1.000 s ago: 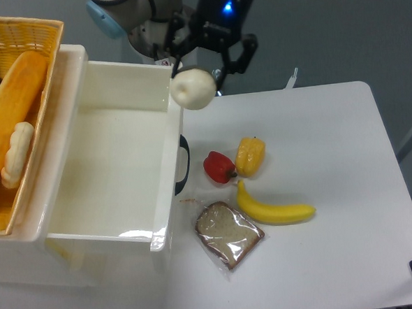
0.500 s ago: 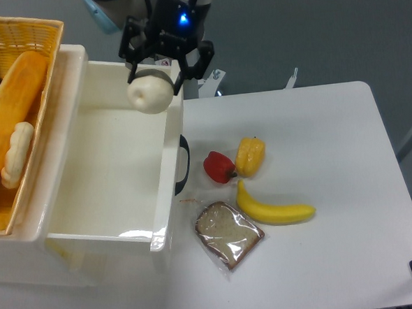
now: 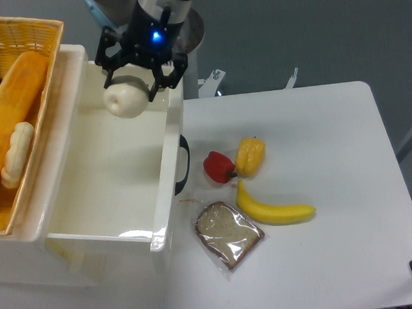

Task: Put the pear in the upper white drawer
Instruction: 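Carry the pear over the white drawer and lower it inside, then open the gripper to release the pear into the drawer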

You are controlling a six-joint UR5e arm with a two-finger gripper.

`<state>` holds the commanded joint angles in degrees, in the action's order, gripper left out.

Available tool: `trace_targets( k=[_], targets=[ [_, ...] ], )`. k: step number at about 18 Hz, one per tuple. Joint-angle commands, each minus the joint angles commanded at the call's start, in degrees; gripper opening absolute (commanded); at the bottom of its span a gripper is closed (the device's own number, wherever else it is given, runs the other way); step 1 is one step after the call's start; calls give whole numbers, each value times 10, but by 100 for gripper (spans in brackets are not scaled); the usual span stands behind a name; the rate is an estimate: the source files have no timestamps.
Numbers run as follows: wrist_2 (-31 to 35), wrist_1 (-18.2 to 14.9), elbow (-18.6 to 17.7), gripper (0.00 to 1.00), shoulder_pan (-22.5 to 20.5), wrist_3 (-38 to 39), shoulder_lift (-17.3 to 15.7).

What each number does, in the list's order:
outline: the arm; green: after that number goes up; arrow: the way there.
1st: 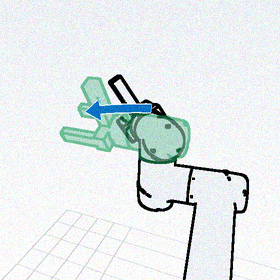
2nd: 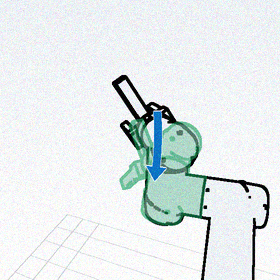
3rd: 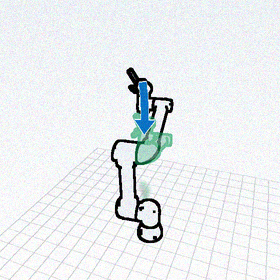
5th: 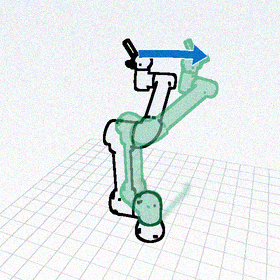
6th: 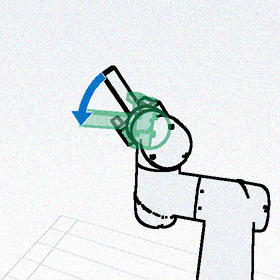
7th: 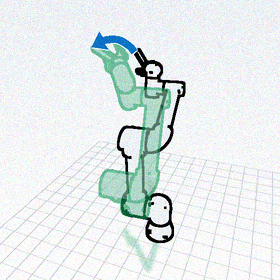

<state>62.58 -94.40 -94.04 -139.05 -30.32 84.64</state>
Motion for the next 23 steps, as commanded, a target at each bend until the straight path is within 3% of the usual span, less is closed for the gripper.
trace_targets(
  k=[6,10,13,18,23],
  targets=[
    [12,1,-10,39,1,0,6],
    [15,5,-12,70,1,-7,7],
    [18,7,-12,89,2,-7,6],
    [18,7,-2,99,2,-11,0],
    [18,9,2,99,2,-11,-1]
  ],
)
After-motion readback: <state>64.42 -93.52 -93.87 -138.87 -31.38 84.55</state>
